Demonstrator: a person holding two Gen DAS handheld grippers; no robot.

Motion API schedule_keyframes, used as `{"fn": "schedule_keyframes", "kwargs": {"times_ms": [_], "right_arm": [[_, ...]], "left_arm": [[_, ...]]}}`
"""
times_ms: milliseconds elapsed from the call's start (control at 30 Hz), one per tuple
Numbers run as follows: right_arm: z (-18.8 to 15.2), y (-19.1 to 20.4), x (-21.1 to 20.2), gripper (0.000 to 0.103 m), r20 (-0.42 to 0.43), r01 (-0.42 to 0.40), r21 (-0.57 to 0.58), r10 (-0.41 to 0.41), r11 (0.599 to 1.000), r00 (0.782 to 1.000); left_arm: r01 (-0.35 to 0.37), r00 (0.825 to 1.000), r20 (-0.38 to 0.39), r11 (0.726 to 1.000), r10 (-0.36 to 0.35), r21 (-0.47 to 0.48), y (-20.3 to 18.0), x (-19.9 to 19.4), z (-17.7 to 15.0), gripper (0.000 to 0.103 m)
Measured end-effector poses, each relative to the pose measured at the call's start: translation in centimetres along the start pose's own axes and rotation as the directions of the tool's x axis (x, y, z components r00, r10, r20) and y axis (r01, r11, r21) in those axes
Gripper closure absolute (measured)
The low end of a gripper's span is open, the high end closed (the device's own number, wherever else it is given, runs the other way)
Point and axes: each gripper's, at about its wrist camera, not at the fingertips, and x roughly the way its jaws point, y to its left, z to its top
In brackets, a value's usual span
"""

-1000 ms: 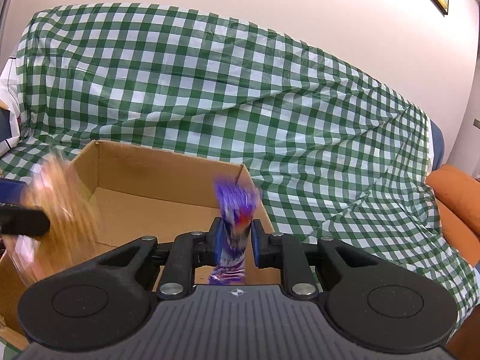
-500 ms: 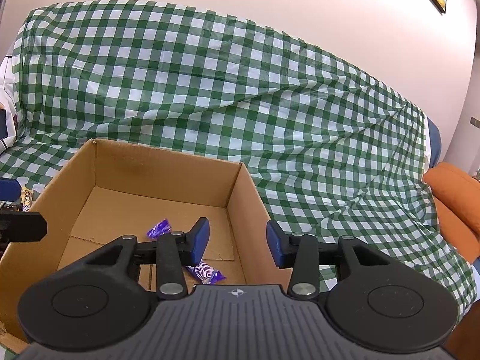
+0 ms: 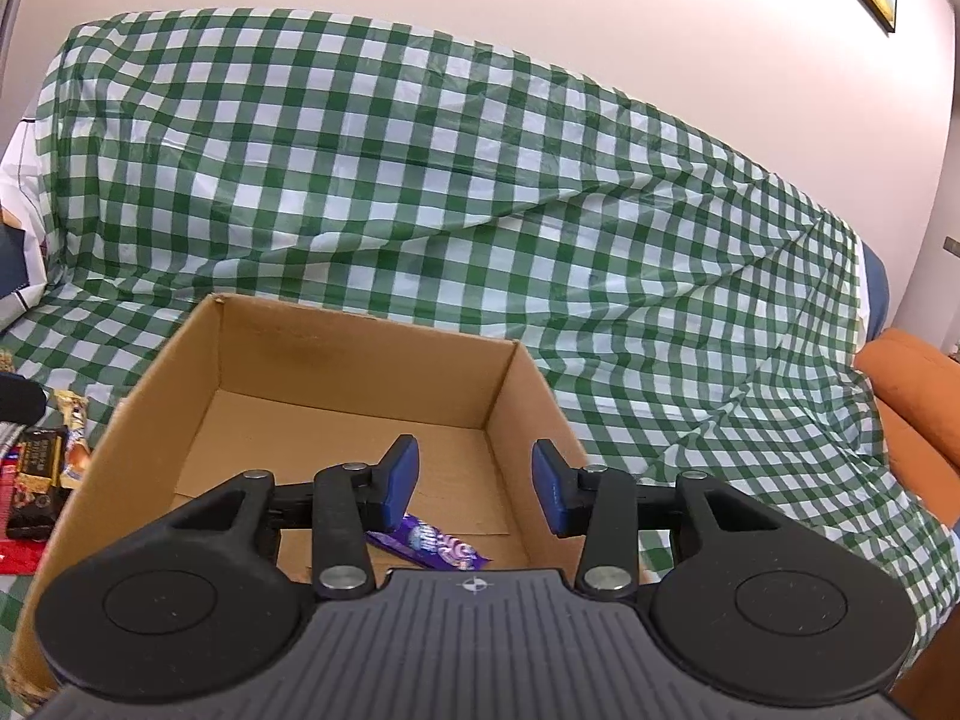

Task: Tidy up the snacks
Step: 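Grasp the dark cracker packet with the right tool while the left tool grasps the silver bar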

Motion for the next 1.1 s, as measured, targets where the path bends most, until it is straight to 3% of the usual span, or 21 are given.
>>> {"fn": "schedule_keyframes", "kwargs": {"times_ms": [133, 300, 333, 367, 433, 567, 700, 867, 933, 1033, 1100], "right_arm": [[0.3, 1.3, -0.2, 0.065, 0.009, -0.034, 0.001, 0.034, 0.999, 0.999], [0.8, 2.8, -1.0, 0.065, 0.039, -0.08, -0.003, 0.08, 0.997, 0.996], [0.9, 3.2, -1.1, 0.065, 0.043, -0.089, -0.007, 0.09, 0.996, 0.995], [1.0, 3.5, -1.2, 0.065, 0.047, -0.099, -0.012, 0.099, 0.995, 0.994], [1.2, 4.1, -1.4, 0.065, 0.058, -0.118, -0.012, 0.118, 0.993, 0.991], [1.8, 5.8, -1.9, 0.065, 0.083, -0.183, -0.013, 0.183, 0.983, 0.98], [2.5, 8.2, -2.6, 0.065, 0.114, -0.297, 0.0, 0.295, 0.955, 0.949], [3.0, 13.0, -2.9, 0.064, 0.079, -0.474, -0.039, 0.476, 0.879, 0.876], [2.9, 15.4, -2.6, 0.063, 0.034, -0.505, -0.068, 0.508, 0.86, 0.861], [2.1, 19.1, -1.1, 0.061, -0.099, -0.545, -0.087, 0.537, 0.834, 0.838], [1.5, 21.2, -0.1, 0.061, -0.154, -0.537, -0.122, 0.519, 0.835, 0.841]], "left_arm": [[-0.077, 0.997, 0.013, 0.996, 0.077, 0.033, 2.7, -0.9, 3.2, 0.084], [-0.143, 0.989, 0.036, 0.986, 0.146, -0.085, 9.2, -1.4, 3.1, 0.084], [-0.158, 0.987, 0.02, 0.98, 0.161, -0.119, 10.7, -1.1, 2.2, 0.084], [-0.225, 0.973, -0.079, 0.963, 0.215, -0.148, 12.1, -0.2, 1.8, 0.085], [-0.339, 0.937, -0.159, 0.919, 0.311, -0.199, 13.9, 0.3, 1.4, 0.085], [-0.357, 0.929, -0.227, 0.873, 0.293, -0.332, 16.7, 0.7, 0.9, 0.085], [-0.367, 0.925, -0.259, 0.837, 0.279, -0.407, 18.0, 0.8, 0.3, 0.085], [-0.397, 0.907, -0.314, 0.818, 0.28, -0.416, 18.6, 1.8, -0.4, 0.084], [-0.406, 0.902, -0.325, 0.815, 0.284, -0.414, 18.7, 2.1, -0.5, 0.084], [-0.417, 0.893, -0.352, 0.812, 0.282, -0.407, 18.9, 2.8, -0.7, 0.083], [-0.426, 0.886, -0.367, 0.813, 0.284, -0.397, 19.0, 3.3, -0.9, 0.081]]}}
